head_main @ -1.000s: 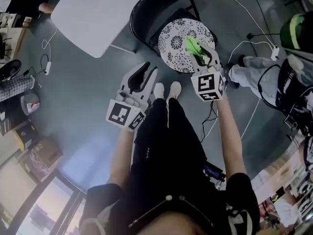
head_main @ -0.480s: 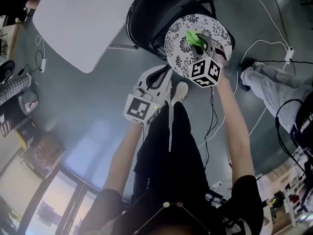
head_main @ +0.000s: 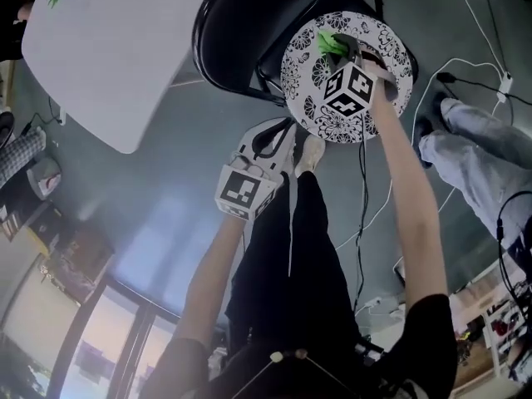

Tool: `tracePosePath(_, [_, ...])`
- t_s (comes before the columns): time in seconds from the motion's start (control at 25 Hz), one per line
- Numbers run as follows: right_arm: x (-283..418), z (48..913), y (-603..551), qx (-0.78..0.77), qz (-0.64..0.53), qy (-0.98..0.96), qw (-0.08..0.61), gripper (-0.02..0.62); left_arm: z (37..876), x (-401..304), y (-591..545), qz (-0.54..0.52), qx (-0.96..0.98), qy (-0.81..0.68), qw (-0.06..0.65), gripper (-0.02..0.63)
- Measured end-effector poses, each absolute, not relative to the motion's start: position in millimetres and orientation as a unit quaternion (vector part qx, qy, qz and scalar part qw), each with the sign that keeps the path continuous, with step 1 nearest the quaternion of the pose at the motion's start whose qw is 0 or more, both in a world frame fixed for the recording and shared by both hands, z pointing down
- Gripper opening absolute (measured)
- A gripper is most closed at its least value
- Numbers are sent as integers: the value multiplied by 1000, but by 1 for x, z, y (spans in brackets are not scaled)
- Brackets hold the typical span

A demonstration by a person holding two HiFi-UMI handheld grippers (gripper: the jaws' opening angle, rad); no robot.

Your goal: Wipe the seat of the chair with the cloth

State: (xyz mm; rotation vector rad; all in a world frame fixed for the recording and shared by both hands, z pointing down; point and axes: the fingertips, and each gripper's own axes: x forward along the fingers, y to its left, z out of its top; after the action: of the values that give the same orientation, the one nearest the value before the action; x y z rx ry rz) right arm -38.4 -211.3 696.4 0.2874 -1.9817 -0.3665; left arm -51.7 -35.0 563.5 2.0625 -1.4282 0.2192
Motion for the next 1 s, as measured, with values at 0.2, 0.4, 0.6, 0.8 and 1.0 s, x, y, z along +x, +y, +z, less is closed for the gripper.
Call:
tracePosePath(0.2, [-49, 731, -222, 89, -164, -814, 550, 103, 579, -67, -34, 83, 770, -546, 320, 23])
tracePosePath(0.4, [-50, 752, -224, 66, -175, -804, 564, 103, 588, -70, -36, 81, 767, -546, 328, 23])
tracePosePath(0.6, [-52, 764, -210, 45, -152, -808, 568, 103, 590, -69, -34, 80, 765, -546, 333, 23])
tracePosePath(0.8, [-51, 765, -189, 40, -111, -822, 557, 103, 593, -71, -34, 82, 764, -546, 333, 23])
tracePosePath(1.0, [-37, 766, -140, 17, -85, -830, 551, 103, 591, -72, -33, 81, 763, -547, 336, 23])
